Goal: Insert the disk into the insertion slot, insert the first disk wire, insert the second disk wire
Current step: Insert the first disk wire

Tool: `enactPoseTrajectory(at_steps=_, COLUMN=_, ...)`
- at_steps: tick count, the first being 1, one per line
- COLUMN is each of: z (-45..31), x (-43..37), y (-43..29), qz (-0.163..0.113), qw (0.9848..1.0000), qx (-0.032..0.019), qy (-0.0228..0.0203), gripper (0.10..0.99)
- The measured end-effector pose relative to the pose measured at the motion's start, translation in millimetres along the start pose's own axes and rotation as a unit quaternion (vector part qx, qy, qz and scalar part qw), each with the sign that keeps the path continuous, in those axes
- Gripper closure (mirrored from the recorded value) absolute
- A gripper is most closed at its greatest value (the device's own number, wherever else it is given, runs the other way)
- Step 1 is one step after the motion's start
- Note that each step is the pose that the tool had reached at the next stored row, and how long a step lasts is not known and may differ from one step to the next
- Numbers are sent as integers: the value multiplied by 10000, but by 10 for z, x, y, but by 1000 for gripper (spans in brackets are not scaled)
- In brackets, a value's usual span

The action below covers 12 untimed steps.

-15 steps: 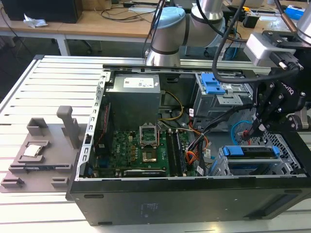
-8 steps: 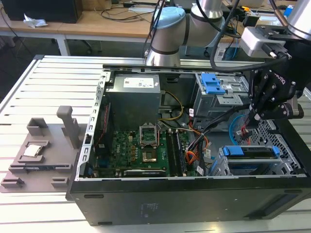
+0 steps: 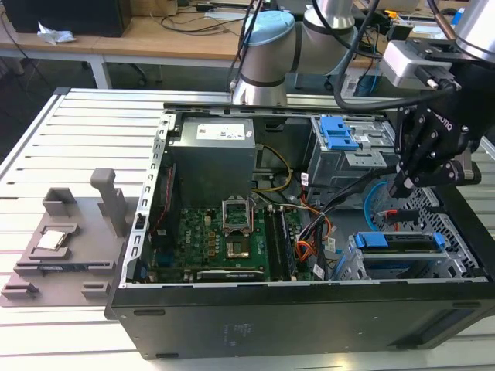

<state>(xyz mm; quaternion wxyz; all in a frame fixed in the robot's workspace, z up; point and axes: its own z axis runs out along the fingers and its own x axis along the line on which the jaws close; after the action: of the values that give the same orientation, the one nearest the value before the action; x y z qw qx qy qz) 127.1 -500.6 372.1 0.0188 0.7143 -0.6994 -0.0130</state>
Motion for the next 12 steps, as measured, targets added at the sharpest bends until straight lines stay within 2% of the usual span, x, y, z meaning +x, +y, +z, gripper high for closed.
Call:
enactPoseTrajectory(at_steps=6, z=0, x=3, y=-6, qz=0, qw=10000, qx=0, qy=3, gripper=973)
enactPoseTrajectory(at_steps=7, z=-1, x=3, y=-6, qz=0, qw=10000, qx=0, qy=3, gripper=851)
enactPoseTrajectory(at_steps=9, z=-1, x=4, y=-7, qz=0, qw=10000, qx=0, qy=3, gripper=851)
enactPoseTrajectory(at_steps=10, z=-1, x=4, y=-6, qz=0, qw=10000, qx=0, qy=3, gripper=784)
enactPoseTrajectory(at_steps=12, z=-1, x=10, y=-6, qz=0, qw=10000, qx=0, qy=3, gripper=784)
